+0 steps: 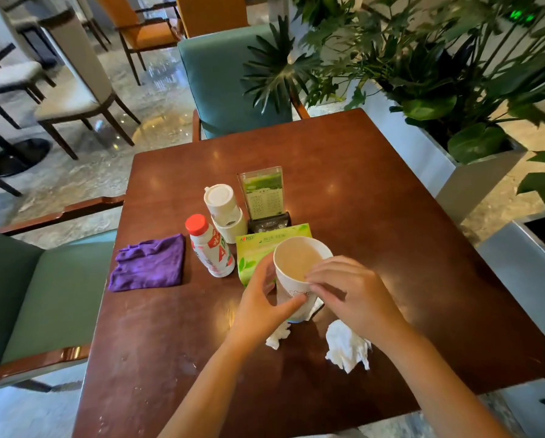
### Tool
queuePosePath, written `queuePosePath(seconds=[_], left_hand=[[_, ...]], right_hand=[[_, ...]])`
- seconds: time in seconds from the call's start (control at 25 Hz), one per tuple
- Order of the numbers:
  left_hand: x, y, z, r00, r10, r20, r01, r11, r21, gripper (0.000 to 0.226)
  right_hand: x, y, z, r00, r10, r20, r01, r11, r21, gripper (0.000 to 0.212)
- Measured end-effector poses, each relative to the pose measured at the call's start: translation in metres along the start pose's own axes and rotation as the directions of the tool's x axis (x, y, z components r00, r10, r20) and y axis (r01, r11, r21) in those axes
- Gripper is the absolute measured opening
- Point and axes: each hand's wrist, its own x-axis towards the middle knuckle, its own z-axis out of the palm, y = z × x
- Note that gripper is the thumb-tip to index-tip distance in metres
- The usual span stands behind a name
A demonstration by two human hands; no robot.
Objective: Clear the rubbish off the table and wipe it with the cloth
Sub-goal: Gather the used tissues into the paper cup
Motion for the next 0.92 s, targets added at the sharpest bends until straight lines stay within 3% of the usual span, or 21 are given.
queuePosePath(seconds=[0.36, 0.44, 0.52, 0.6, 0.72, 0.92], left_hand=[[-0.033, -0.022, -0.026, 0.999, -0.021, -0.03, 0.022, 0.999, 0.032, 0.072], [-0.04, -0.032, -0.032, 0.998, -0.042, -0.057, 0.043, 0.999, 0.024, 0.069], [-0.046, -0.041, -0.04, 0.994, -0.056, -0.09, 0.056, 0.998, -0.004, 0.069], [-0.052, -0.048, -0.049, 0.991, -0.081, -0.106, 0.08, 0.997, -0.014, 0.072], [-0.061, -0.056, -0.057, 0.99, -0.084, -0.116, 0.084, 0.996, -0.005, 0.075], [-0.07, -0.062, -0.063, 0.989, -0.081, -0.121, 0.083, 0.997, 0.01, 0.078]], right_hand=[[-0.023, -0.031, 0.032, 0.992, 0.083, -0.094, -0.076, 0.994, 0.073, 0.016], [-0.037, -0.024, 0.042, 0.978, 0.131, -0.16, -0.133, 0.991, -0.002, 0.026], [-0.057, -0.005, 0.052, 0.941, 0.27, -0.203, -0.3, 0.944, -0.139, 0.037], [-0.081, 0.017, 0.062, 0.875, 0.476, -0.094, -0.475, 0.804, -0.357, 0.05], [-0.112, 0.039, 0.081, 0.776, 0.625, 0.091, -0.454, 0.653, -0.606, 0.057], [-0.126, 0.049, 0.1, 0.77, 0.635, 0.064, -0.476, 0.638, -0.606, 0.036]])
